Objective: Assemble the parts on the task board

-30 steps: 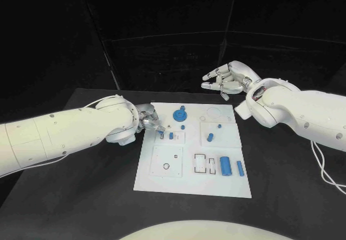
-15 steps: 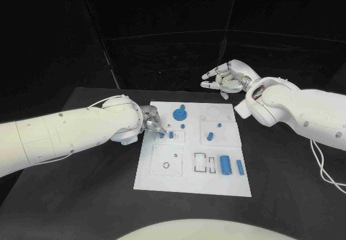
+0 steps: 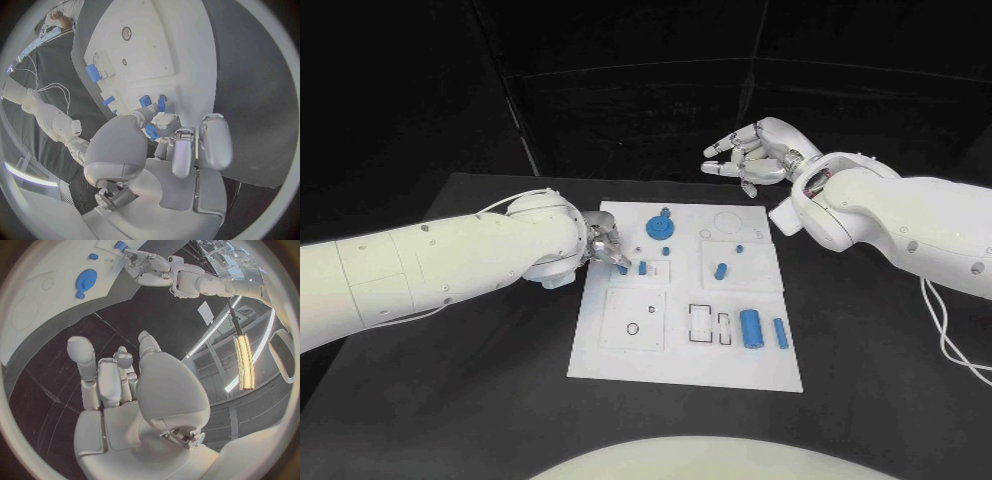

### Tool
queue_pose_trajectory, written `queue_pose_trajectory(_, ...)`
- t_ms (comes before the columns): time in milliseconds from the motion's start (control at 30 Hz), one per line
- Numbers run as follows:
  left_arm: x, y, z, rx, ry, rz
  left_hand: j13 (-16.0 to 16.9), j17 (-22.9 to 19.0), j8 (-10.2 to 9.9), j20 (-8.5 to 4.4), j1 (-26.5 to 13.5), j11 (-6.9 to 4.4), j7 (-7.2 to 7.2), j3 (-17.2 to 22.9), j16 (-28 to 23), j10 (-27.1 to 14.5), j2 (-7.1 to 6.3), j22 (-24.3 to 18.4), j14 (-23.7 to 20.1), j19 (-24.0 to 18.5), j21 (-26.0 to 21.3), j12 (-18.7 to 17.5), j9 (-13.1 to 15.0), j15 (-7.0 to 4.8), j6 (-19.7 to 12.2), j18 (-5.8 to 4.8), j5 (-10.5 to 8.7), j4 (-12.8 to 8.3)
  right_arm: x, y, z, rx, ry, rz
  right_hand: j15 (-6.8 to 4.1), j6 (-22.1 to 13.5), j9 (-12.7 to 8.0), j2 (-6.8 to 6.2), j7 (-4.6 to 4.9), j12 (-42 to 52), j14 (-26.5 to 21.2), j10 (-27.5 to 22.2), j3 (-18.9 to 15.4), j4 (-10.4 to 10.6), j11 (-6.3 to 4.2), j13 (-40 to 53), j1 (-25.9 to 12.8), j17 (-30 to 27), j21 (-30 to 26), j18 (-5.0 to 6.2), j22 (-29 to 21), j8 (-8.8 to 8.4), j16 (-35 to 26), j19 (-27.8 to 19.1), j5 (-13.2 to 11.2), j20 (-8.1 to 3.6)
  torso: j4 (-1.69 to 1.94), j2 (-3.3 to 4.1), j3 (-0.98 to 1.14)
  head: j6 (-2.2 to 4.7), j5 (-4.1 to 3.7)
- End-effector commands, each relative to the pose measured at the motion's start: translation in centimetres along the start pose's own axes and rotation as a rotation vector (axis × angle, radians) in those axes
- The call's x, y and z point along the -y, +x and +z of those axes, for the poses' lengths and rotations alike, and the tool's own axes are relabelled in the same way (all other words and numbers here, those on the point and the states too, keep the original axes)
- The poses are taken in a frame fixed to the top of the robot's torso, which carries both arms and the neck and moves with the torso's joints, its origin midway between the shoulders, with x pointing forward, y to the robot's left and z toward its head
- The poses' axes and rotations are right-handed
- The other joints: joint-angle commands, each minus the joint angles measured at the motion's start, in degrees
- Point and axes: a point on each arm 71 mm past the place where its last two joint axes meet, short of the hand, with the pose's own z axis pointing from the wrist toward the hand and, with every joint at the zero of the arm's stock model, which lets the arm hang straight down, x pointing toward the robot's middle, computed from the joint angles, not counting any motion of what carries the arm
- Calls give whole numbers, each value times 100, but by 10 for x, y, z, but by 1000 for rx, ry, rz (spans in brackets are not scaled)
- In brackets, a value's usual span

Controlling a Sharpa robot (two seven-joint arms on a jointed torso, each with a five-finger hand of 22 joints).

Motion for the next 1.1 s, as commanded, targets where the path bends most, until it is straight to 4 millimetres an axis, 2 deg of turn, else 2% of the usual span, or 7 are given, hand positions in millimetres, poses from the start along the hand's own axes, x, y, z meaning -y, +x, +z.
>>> queue_pose_trajectory(33, -1, 1, -1, -13, -14, 17, -3, 1510, 24, 21, -14, -27, -41, 700, 18, 1, 57, -2, 615, -6, -16, -29, 4, 5, 6, -36, 10, -658, -1, -1, 0, 1, -6, -2, -19, -46, -2, 57, -2, 6, 94, -23, -27, 5, 4, -6, -11, 5, -26, 67, -10, 29, -21, 0, 31, 15, 3, -6, 3, -4, 4)
queue_pose_trajectory(233, -2, 2, -2, -18, -17, 19, -16, 1510, 32, 21, -25, -26, -41, 713, 18, 0, 56, -5, 615, -8, -21, -37, 7, 4, 5, -35, 10, -657, -1, -1, 0, 0, -5, -2, -19, -48, -2, 63, -1, 10, 94, -22, -30, 8, 4, -3, -6, 7, -26, 67, -9, 30, -20, 1, 33, 14, 0, -4, 1, -12, -2)
queue_pose_trajectory(333, -2, 3, -2, -19, -19, 19, -16, 1510, 32, 21, -25, -26, -41, 713, 18, 0, 56, -5, 615, -8, -21, -37, 7, 4, 5, -35, 10, -657, -1, -1, 0, 0, -5, -2, -19, -50, -2, 68, -1, 13, 95, -21, -33, 10, 4, -1, -2, 8, -27, 66, -9, 31, -20, 2, 35, 14, 4, -3, -1, 17, 4)
queue_pose_trajectory(767, -3, 2, -1, -25, -28, 23, -22, 1510, 39, 21, -36, -27, -41, 723, 18, 2, 49, -6, 615, -8, -23, -41, 10, 4, 3, -35, 9, -659, -1, -1, 0, 1, -5, -2, -19, -50, -2, 68, -1, 13, 95, -21, -33, 10, 4, -1, -2, 8, -27, 66, -9, 31, -20, 2, 35, 14, -3, -2, 3, -13, 10)
queue_pose_trajectory(967, -2, 3, 0, -33, -29, 29, 62, 1510, 119, 16, -226, -51, -89, 587, 18, 71, -100, -3, 615, -9, -30, 46, 28, -7, 71, -35, 1, -610, -1, -1, 0, 1, -5, -2, -19, -50, -2, 68, -1, 13, 95, -21, -33, 10, 4, -1, -2, 8, -27, 66, -9, 31, -20, 2, 35, 14, -7, -4, 5, -25, 8)
queue_pose_trajectory(1100, -2, 3, 1, -39, -32, 33, 56, 1510, 138, 2, -345, -71, -112, 444, 18, 78, -130, 1, 615, -7, -33, 52, 16, -24, 104, -35, -10, -528, -1, -1, 0, 2, -5, -2, -19, -50, -2, 68, -1, 13, 95, -21, -33, 10, 4, -1, -2, 8, -27, 66, -9, 31, -20, 2, 35, 14, -6, -3, 5, -39, -2)
